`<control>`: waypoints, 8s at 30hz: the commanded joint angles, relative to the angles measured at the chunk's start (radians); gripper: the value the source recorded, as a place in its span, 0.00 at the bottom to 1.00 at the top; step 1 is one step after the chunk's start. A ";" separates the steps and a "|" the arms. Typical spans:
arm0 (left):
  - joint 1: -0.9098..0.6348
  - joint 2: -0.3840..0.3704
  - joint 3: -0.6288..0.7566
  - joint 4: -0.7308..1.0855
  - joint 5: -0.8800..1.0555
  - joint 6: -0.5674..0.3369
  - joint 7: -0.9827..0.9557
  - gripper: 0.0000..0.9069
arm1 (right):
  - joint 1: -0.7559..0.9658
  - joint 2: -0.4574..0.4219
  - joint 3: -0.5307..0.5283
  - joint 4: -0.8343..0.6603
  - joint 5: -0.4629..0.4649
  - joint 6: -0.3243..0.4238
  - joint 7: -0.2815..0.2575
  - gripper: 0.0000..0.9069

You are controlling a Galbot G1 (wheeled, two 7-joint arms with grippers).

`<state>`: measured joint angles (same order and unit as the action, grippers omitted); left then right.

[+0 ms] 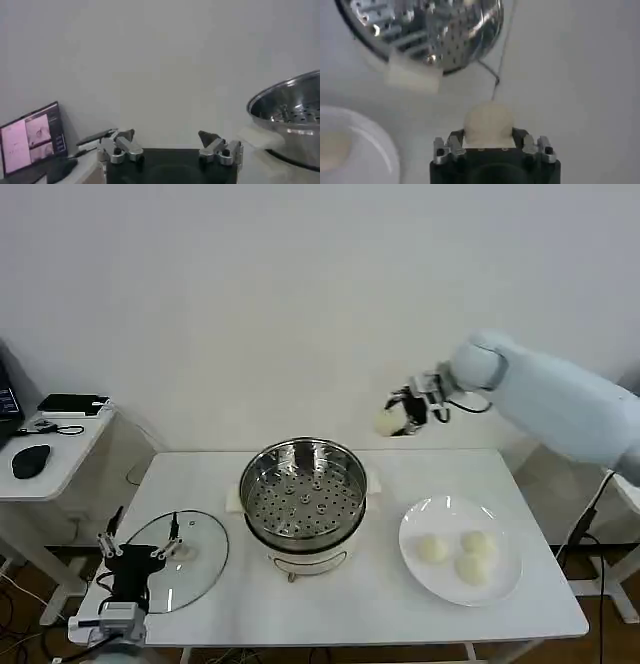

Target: Take steamed baozi put them in steamer then cover it.

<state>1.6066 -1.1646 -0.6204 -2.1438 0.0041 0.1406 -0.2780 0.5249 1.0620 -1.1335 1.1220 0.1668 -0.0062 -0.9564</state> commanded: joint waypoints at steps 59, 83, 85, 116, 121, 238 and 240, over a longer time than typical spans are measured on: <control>0.011 -0.026 -0.014 -0.003 0.002 -0.014 -0.001 1.00 | 0.012 0.256 -0.090 -0.106 -0.234 0.400 0.035 1.00; -0.024 0.031 0.040 -0.027 0.004 -0.006 -0.001 1.00 | 0.122 -0.617 -0.312 0.523 0.038 -0.104 0.167 1.00; -0.029 0.034 0.043 -0.021 0.004 -0.006 0.000 1.00 | 0.109 -0.650 -0.323 0.554 0.034 -0.129 0.166 1.00; -0.057 0.030 0.054 0.043 0.016 0.001 -0.003 1.00 | -0.464 -0.501 0.007 0.323 -0.037 -0.271 0.161 1.00; -0.055 0.031 0.051 0.040 0.010 0.001 -0.002 1.00 | -0.497 -0.436 0.038 0.268 -0.044 -0.263 0.177 1.00; -0.052 0.014 0.018 0.018 0.007 -0.038 -0.005 1.00 | 0.200 -0.452 -0.190 0.528 0.159 -0.337 0.029 1.00; -0.053 0.015 0.022 0.017 0.008 -0.038 -0.005 1.00 | 0.186 -0.531 -0.185 0.549 0.120 -0.295 0.006 1.00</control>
<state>1.5536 -1.1496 -0.6039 -2.1265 0.0113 0.1023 -0.2839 0.6571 0.8513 -1.3114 1.5152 0.4351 -0.4251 -0.8468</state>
